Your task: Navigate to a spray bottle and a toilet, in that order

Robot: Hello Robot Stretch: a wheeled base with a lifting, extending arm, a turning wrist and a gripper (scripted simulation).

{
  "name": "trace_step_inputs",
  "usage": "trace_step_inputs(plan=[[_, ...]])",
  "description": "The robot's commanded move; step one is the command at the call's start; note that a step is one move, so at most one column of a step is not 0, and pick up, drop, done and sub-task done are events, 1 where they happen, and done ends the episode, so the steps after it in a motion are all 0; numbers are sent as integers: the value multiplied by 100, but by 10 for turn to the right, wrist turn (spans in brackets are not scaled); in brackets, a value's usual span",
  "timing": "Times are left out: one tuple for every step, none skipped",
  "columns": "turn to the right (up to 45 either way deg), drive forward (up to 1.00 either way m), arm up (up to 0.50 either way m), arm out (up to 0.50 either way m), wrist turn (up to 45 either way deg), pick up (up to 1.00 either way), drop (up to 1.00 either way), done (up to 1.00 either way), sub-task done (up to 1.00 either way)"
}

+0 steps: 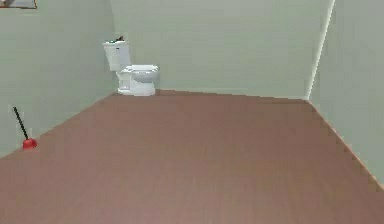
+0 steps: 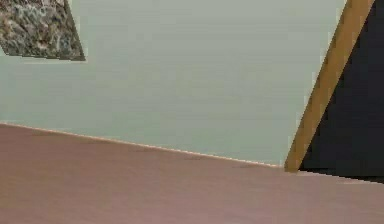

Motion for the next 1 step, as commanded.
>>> trace_step_inputs(plan=[[0, 100, 0, 0, 0, 0, 0, 0, 0]])
